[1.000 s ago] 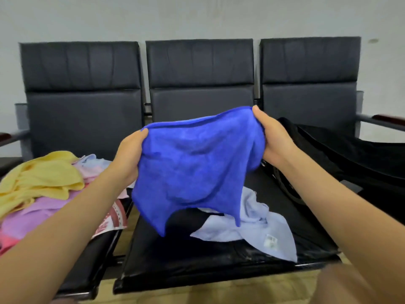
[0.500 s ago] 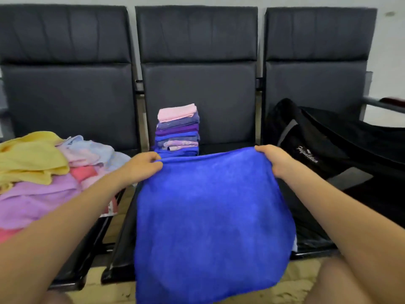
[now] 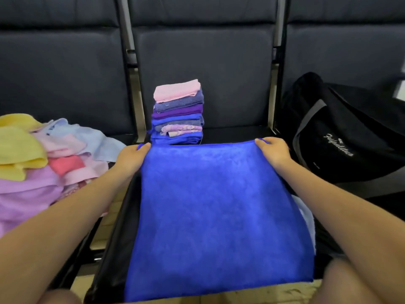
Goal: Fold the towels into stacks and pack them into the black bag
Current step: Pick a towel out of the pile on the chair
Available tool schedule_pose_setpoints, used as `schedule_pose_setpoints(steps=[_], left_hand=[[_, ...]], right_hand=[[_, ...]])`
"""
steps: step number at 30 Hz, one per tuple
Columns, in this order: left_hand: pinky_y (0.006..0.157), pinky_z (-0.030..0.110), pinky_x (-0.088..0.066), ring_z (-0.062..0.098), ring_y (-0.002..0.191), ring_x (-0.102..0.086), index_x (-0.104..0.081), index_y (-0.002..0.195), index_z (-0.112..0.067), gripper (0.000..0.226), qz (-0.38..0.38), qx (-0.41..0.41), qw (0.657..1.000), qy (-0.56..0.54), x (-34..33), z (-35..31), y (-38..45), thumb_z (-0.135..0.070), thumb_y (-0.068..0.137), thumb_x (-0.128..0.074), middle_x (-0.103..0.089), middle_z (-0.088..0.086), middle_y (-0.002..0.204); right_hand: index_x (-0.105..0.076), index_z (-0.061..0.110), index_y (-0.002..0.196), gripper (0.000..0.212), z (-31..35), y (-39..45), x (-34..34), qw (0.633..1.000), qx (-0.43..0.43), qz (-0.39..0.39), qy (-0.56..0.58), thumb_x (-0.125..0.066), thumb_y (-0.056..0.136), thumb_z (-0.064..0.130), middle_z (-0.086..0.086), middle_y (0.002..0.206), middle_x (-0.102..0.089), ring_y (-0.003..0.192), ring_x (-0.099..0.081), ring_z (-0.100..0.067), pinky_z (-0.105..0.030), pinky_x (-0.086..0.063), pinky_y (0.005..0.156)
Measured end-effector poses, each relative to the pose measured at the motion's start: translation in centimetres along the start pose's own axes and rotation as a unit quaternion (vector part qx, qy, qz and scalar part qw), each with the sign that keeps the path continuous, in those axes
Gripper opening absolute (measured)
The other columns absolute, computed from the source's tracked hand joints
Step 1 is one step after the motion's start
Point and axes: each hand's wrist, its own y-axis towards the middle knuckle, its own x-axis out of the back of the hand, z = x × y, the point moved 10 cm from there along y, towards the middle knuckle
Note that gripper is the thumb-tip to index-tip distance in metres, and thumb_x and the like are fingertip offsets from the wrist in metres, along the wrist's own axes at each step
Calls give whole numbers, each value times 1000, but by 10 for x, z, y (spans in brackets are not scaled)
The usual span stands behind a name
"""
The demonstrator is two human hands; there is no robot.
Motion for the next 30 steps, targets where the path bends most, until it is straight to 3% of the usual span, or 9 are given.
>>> schedule_pose_setpoints(steps=[3, 7, 9, 12, 16, 20, 23, 26, 30], left_hand=[[71, 36, -40, 30, 79, -52, -63, 81, -1, 40, -18, -10, 997, 78, -1, 3, 14, -33, 98, -47, -59, 16, 81], [68, 35, -36, 34, 82, -54, -56, 72, -4, 35, -3, -54, 981, 184, -16, 3, 13, -27, 98, -48, -56, 10, 71], [84, 38, -42, 34, 101, -57, -64, 103, -6, 25, 1, -70, 980, 188, -22, 0, 9, -27, 95, -53, -65, 13, 93], [104, 43, -34, 38, 123, -43, -47, 137, -6, 50, -27, -94, 967, 236, -18, -7, -6, -30, 93, -57, -49, 22, 130], [103, 39, -37, 30, 120, -47, -53, 131, -12, 44, -6, -164, 961, 223, -22, -26, -44, -28, 91, -59, -52, 16, 127], [85, 25, -45, 8, 91, -58, -64, 94, -27, 7, 128, -255, 940, 188, -43, -50, -110, -22, 90, -61, -61, -6, 98], [71, 22, -44, 6, 76, -58, -61, 79, -31, 11, 225, -289, 906, 211, -55, -56, -162, -28, 90, -61, -62, -10, 83], [66, 20, -42, 2, 74, -51, -60, 79, -28, 15, 309, -325, 852, 270, -68, -47, -208, -40, 88, -62, -56, -11, 75], [68, 14, -35, 1, 84, -42, -46, 91, -33, 31, 356, -361, 793, 337, -80, -25, -236, -55, 81, -66, -46, -14, 89]], right_hand=[[-63, -6, 83, 37, 3, 8, -1, 1000, 16, -17, -8, -57, 94, 29, -17, 71, -56, 67, -51, -25, -33, -40, 63], [-64, 14, 104, 21, -14, 6, -20, 989, -7, 59, -137, -57, 93, 30, -9, 109, -66, 105, -60, -25, -30, -43, 84], [-54, 14, 127, 40, -16, -2, -19, 974, -2, 71, -214, -57, 93, 34, -12, 128, -56, 122, -49, -29, -34, -41, 95], [-49, 15, 133, 44, 17, -22, 2, 970, 83, -4, -230, -55, 93, 31, -14, 131, -49, 127, -39, -31, -39, -38, 100], [-60, 18, 117, 27, 70, -64, 12, 971, 194, -19, -140, -56, 92, 24, -1, 111, -57, 109, -50, -19, -27, -41, 88], [-66, 17, 87, 9, 98, -121, -15, 955, 245, 129, -109, -59, 89, 21, 8, 82, -60, 69, -53, -6, -24, -45, 71], [-61, 15, 70, 26, 95, -181, -39, 906, 258, 300, -150, -63, 91, 30, 11, 57, -52, 54, -44, -6, -16, -37, 57], [-53, 22, 66, 32, 74, -235, -55, 832, 259, 428, -241, -70, 84, 43, 12, 54, -49, 55, -44, -7, -17, -35, 53], [-47, 23, 81, 41, 55, -267, -65, 748, 344, 429, -371, -72, 75, 56, 10, 70, -45, 63, -42, -9, -23, -29, 54]])
